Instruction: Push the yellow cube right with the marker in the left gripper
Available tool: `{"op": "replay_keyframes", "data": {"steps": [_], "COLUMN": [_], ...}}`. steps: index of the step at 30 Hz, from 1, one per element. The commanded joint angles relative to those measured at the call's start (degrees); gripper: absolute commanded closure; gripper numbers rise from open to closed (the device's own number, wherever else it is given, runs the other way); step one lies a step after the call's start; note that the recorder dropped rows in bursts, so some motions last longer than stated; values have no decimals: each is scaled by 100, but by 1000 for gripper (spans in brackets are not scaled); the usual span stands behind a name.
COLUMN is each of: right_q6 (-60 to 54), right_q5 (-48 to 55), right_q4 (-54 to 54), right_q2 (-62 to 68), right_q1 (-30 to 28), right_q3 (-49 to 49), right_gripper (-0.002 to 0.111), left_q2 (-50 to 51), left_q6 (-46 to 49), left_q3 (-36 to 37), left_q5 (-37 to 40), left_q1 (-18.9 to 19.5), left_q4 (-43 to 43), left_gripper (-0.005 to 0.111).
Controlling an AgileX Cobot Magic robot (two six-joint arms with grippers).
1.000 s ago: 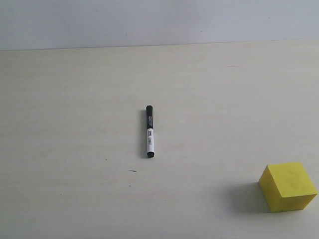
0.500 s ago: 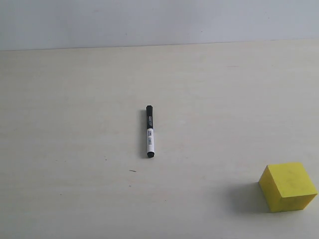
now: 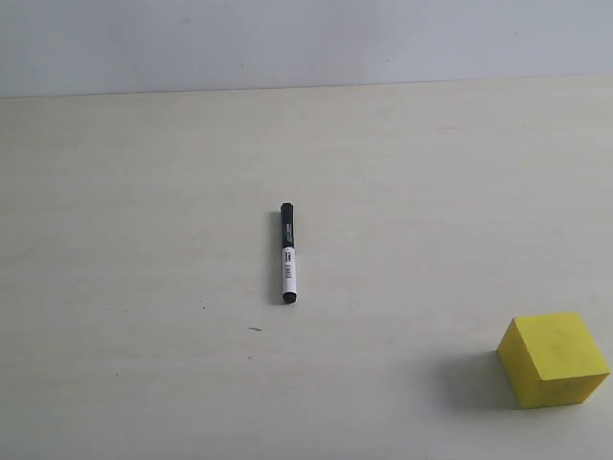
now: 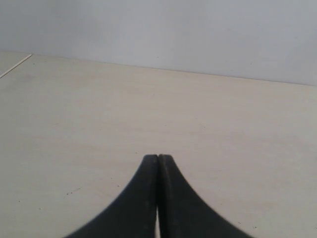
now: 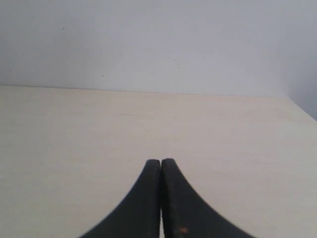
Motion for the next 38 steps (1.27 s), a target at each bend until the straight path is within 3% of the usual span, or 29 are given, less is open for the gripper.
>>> {"op": "replay_keyframes", "data": {"steps": [1,38], "right_q6": [-6,-6], "right_q5": [-84,-84], "right_q4": [-3,-3], "right_q2": [-33,-33], "right_q1": [-33,-33], "right_q3": [24,24], "right_gripper": [108,108], "left_q2": [-50,-50], "left_q6": [24,24], "left_q3": [18,18], "left_q5": [-10,-11], "left_q1": [8,-241], "left_q4": [-19,4], "left_gripper": [107,107]}}
